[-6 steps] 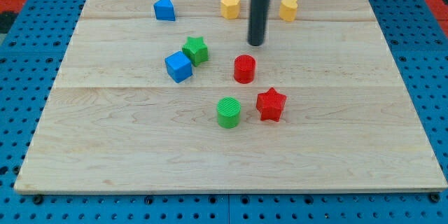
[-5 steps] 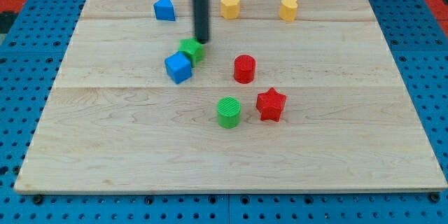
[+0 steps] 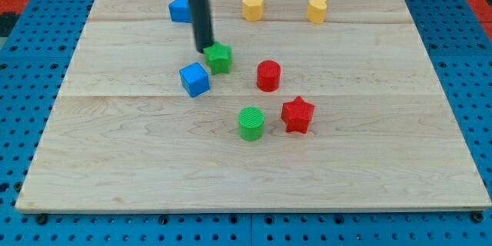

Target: Move the green star vertical above the green circle

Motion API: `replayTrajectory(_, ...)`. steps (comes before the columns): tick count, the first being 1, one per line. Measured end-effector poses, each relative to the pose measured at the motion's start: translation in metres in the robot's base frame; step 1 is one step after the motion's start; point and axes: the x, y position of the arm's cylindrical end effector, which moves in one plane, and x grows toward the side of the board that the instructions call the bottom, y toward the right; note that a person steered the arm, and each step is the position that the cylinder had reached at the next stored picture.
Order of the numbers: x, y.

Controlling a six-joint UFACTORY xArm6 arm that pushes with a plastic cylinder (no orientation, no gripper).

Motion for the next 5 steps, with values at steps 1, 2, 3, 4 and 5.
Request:
replayTrajectory(1, 0.016, -0.074)
replayTrajectory(2, 0.033, -0.014)
replayTrajectory(3, 0.005, 0.029)
replayTrajectory(4, 0.017, -0.003)
replayTrajectory(5, 0.057, 0.002)
